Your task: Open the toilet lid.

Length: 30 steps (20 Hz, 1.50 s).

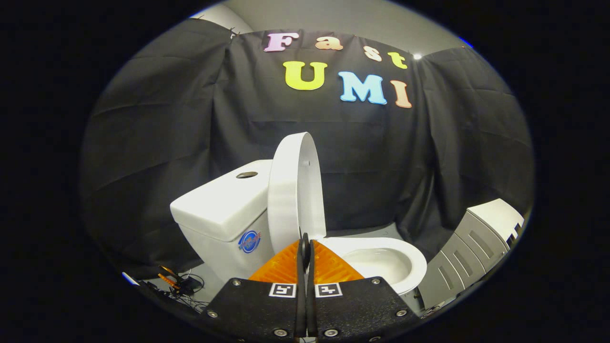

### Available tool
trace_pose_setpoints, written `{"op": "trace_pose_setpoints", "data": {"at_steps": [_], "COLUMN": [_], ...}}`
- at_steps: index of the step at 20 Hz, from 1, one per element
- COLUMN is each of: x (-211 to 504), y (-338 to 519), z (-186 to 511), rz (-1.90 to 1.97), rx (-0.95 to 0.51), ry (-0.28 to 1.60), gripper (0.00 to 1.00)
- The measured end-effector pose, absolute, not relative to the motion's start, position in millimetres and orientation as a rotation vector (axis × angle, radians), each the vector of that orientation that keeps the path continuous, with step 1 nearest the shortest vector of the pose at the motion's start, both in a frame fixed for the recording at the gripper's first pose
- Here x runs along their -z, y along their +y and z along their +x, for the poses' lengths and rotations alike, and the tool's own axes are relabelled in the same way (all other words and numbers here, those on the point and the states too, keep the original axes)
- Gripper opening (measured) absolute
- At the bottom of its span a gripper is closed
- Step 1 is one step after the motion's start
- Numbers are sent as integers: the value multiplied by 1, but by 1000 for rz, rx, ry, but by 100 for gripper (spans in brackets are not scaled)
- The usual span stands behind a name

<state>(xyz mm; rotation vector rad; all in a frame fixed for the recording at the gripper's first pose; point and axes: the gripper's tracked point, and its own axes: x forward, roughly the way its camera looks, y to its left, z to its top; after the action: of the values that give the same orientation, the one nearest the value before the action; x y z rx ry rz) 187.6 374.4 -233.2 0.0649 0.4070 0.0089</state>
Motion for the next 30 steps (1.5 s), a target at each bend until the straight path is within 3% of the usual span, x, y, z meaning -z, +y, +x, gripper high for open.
{"op": "trace_pose_setpoints", "data": {"at_steps": [20,24,28,30], "x": [235,238,222,209], "y": [400,406,412,409], "z": [192,180,157,148], "rz": [68,113,136,140], "rx": [-16,5,-48,-91], "ry": [349,372,341,319], "gripper": [1,18,95,98]}}
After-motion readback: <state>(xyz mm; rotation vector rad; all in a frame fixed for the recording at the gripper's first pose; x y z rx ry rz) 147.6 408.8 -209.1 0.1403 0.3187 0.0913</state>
